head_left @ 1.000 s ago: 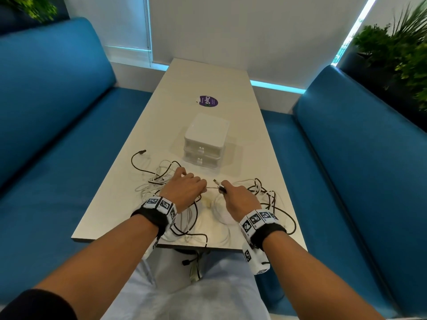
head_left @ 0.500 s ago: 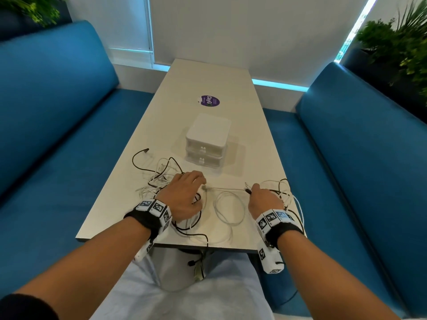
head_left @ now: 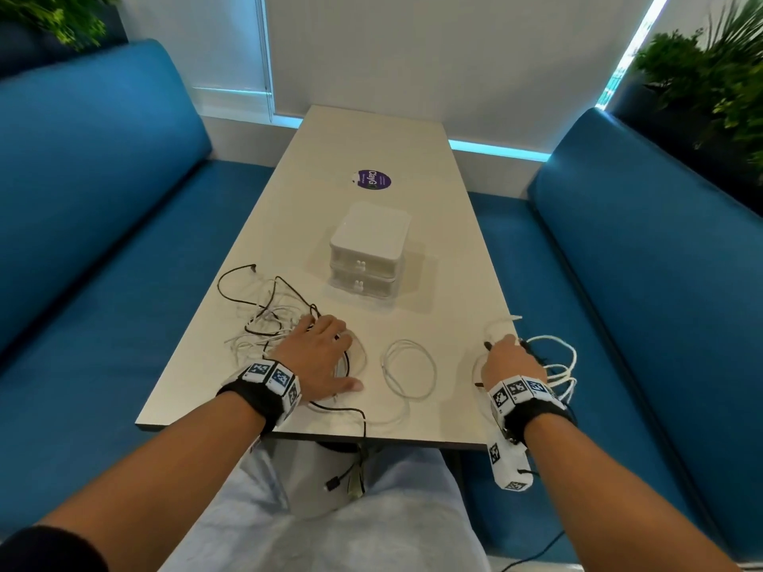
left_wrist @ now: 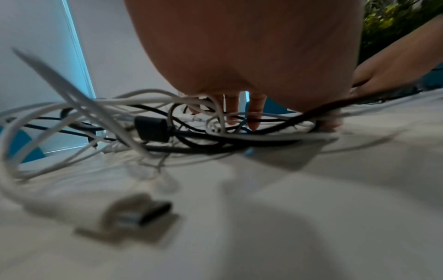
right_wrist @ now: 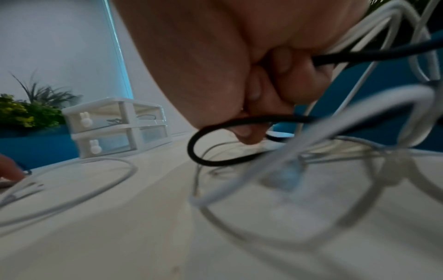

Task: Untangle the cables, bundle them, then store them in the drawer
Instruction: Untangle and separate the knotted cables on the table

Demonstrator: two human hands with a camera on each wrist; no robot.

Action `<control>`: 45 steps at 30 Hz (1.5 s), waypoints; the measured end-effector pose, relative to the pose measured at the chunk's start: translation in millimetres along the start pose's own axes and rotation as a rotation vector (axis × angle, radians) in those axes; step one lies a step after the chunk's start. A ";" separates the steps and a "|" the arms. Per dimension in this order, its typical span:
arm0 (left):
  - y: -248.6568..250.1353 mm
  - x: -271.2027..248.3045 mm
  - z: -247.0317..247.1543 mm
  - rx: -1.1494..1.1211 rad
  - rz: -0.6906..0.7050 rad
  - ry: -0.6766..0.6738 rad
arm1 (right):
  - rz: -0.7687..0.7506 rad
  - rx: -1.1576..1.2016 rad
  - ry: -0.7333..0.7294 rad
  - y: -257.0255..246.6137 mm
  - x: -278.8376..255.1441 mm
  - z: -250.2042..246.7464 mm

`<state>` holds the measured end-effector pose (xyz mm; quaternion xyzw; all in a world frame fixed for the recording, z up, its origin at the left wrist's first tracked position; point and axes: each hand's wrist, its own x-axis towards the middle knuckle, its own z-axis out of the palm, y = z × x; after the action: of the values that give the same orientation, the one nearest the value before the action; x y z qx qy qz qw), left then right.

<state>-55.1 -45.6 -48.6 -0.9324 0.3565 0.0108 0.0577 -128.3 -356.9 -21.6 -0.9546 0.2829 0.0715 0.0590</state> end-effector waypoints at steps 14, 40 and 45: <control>7.6 9.0 1.1 -0.295 0.017 0.143 | -0.468 -0.024 -0.052 -38.3 -22.3 11.6; -39.0 -4.2 -37.5 -0.429 -0.759 -0.230 | -0.444 0.042 -0.234 -36.8 -31.0 15.9; -16.6 8.4 -30.8 -0.436 -0.545 -0.273 | -0.426 0.003 -0.240 -42.5 -26.9 18.2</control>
<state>-38.5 -42.4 -16.9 -0.9735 0.0738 0.1947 -0.0946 -129.2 -304.4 -31.9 -0.9773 0.0663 0.1701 0.1073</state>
